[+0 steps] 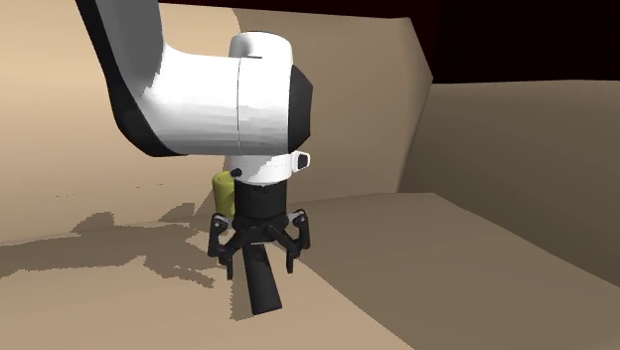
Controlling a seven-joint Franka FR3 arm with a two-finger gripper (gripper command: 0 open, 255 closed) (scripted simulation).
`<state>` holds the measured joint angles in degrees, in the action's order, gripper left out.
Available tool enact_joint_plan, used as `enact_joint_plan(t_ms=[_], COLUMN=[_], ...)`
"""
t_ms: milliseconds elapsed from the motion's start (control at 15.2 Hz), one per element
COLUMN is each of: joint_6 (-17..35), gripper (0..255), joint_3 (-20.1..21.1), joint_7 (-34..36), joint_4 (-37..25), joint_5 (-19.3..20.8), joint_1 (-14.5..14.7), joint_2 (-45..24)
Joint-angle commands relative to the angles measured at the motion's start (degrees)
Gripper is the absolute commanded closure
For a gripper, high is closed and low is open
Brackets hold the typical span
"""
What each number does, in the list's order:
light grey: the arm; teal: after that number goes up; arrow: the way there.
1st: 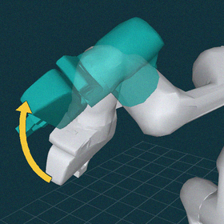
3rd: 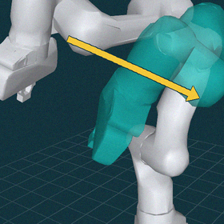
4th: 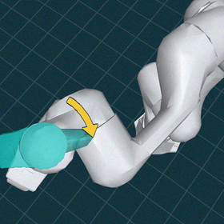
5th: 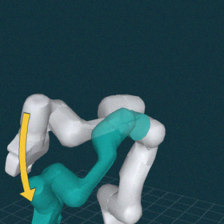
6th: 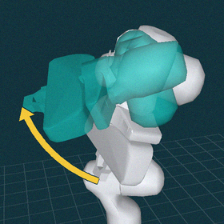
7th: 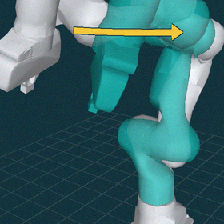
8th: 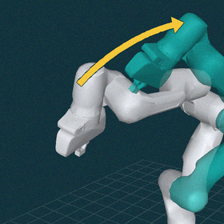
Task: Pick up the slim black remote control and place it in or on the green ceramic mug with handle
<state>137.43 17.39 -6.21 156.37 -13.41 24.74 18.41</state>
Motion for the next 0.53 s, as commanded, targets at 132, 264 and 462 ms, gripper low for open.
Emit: enact_joint_plan(t_ms=[132,264,462], joint_6=[0.2,0.2,0.2], gripper=[0,0,255], joint_3=[0.0,0.0,0.0], joint_7=[0.0,0.0,0.0], joint_4=[0.1,0.1,0.1], joint_5=[0.0,0.0,0.0], joint_1=[0.0,0.0,0.0], joint_2=[-0.1,-0.1,-0.1])
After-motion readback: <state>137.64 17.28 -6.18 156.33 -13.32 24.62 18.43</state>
